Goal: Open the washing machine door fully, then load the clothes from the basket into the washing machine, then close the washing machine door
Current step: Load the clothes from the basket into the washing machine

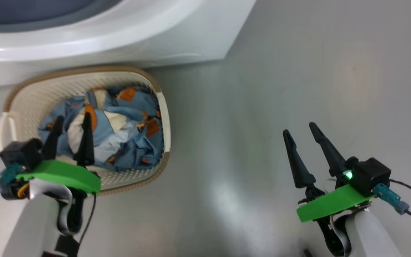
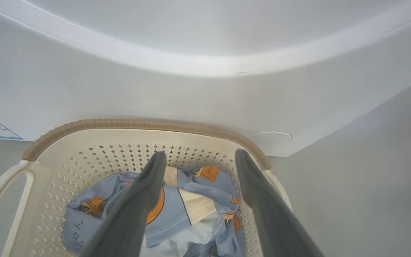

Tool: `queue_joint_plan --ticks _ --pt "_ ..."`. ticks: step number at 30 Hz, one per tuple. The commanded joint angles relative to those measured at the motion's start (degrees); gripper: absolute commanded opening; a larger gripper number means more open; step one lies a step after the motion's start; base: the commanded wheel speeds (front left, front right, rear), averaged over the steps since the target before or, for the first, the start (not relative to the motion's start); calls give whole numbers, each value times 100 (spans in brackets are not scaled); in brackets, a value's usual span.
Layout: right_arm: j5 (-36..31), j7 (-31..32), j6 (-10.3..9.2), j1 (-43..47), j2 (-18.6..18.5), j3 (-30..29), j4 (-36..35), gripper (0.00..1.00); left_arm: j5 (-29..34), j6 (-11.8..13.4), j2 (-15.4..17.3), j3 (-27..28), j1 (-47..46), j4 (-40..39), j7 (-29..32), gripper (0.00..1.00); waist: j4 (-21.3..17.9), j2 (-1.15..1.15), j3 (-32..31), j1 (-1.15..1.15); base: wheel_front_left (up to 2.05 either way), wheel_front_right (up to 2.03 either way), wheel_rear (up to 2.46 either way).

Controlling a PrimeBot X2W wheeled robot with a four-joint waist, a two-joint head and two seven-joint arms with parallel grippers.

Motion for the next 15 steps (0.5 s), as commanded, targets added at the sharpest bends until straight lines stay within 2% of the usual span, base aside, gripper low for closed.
queue_joint_plan --ticks 1,15 --pt "92 -68 9 -31 22 165 -157 100 -148 -14 249 105 -165 70 -36 100 -306 0 507 -1 0 0 0" --pt "459 -68 9 -246 22 440 -314 100 -795 -14 871 -825 -1043 1420 -18 100 -928 0 1292 -1 0 0 0"
